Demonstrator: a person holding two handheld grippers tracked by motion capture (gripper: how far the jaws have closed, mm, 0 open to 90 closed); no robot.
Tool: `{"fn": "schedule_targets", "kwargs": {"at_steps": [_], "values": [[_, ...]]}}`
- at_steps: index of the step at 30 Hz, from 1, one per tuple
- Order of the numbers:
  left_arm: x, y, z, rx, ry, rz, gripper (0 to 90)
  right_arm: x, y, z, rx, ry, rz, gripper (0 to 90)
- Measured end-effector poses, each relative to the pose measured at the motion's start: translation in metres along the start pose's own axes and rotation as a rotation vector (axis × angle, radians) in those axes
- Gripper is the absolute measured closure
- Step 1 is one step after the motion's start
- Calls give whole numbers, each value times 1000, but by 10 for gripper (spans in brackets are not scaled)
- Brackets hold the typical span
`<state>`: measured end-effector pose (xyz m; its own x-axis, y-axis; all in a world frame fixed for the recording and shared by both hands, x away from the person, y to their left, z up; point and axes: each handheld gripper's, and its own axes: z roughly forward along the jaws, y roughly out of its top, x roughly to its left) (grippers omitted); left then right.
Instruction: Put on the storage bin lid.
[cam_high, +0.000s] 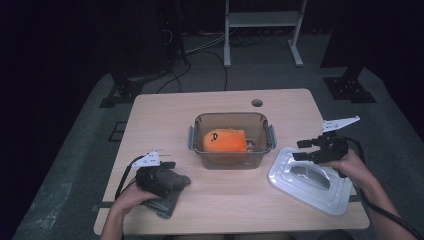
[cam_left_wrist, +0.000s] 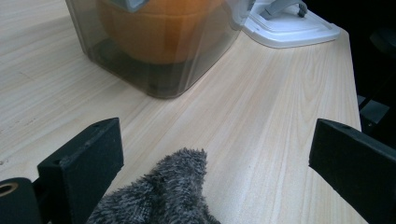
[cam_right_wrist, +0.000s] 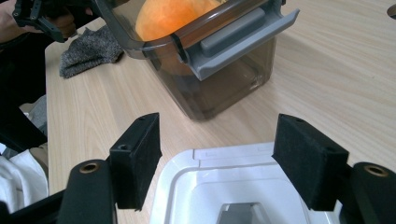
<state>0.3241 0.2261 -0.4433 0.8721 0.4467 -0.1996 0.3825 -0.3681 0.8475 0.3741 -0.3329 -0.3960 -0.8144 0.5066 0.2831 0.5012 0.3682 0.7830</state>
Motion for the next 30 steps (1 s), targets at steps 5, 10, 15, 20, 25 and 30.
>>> {"fn": "schedule_targets", "kwargs": {"at_steps": [5,10,15,20,25,30], "values": [[0,0,0,1,0,1,22,-1,-5,1,-3,1,10,305],[-1,0,0,1,-1,2,22,0,-12,4,-12,7,18,305],[0,0,-1,-4,-1,1,22,0,-20,7,-13,14,28,305],[-1,0,0,-2,-2,1,22,0,-27,8,-16,16,39,305],[0,0,0,-1,-3,-1,22,1,-32,7,-21,18,46,304],[-1,0,0,3,-4,1,22,2,-38,8,-17,22,53,302]]}}
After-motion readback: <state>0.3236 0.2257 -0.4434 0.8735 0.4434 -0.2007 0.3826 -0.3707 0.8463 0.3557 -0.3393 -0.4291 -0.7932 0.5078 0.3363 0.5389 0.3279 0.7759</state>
